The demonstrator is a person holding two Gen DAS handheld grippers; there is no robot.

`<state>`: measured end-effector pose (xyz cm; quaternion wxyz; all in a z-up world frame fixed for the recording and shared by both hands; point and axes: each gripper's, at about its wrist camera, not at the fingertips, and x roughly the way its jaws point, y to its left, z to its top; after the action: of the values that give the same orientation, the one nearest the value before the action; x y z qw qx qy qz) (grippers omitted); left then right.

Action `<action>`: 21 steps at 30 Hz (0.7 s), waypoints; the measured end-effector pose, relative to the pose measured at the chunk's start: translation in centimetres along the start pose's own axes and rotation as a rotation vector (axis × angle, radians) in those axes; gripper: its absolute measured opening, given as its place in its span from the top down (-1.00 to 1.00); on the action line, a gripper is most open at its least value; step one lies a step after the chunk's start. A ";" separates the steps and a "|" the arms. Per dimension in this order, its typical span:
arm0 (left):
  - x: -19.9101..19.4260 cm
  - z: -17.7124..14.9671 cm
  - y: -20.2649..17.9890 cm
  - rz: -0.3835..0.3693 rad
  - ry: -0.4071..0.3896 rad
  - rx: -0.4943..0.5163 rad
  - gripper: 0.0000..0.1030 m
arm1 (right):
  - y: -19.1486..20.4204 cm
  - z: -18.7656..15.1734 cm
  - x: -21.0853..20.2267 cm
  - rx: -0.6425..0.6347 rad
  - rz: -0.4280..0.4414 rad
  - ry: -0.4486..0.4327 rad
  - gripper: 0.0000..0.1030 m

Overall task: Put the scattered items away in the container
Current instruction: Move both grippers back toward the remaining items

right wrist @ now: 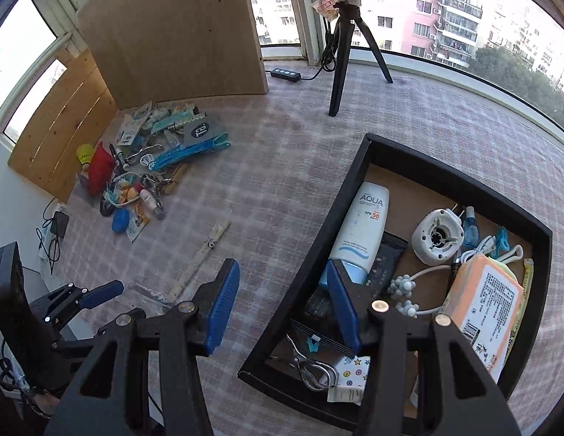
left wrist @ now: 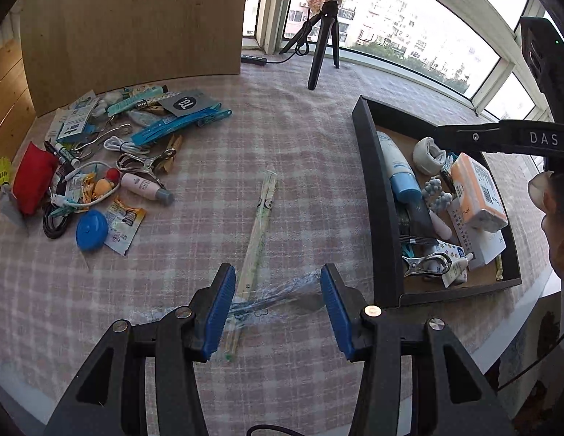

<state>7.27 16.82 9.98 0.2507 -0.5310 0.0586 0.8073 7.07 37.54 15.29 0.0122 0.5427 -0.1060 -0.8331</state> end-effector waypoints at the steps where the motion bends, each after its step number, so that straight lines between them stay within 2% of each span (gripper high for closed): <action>1: -0.2 -0.5 0.7 0.003 0.001 -0.010 0.10 | 1.0 0.0 0.5 -0.017 0.007 0.006 0.04; 7: -1.2 -2.8 4.4 0.039 0.010 -0.042 0.09 | 6.3 0.1 3.2 -0.118 0.022 0.049 0.04; 11: -1.6 -3.8 6.2 0.038 0.019 -0.043 0.08 | 8.8 0.3 5.1 -0.158 0.022 0.084 0.04; 21: -1.2 -5.0 10.4 0.035 0.067 0.016 -0.05 | 11.8 0.4 10.0 -0.152 -0.048 0.173 0.04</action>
<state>6.95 5.52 7.11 0.2389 -0.5544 0.0828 0.7929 1.49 24.71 8.66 0.0426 0.6124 -0.0278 -0.7889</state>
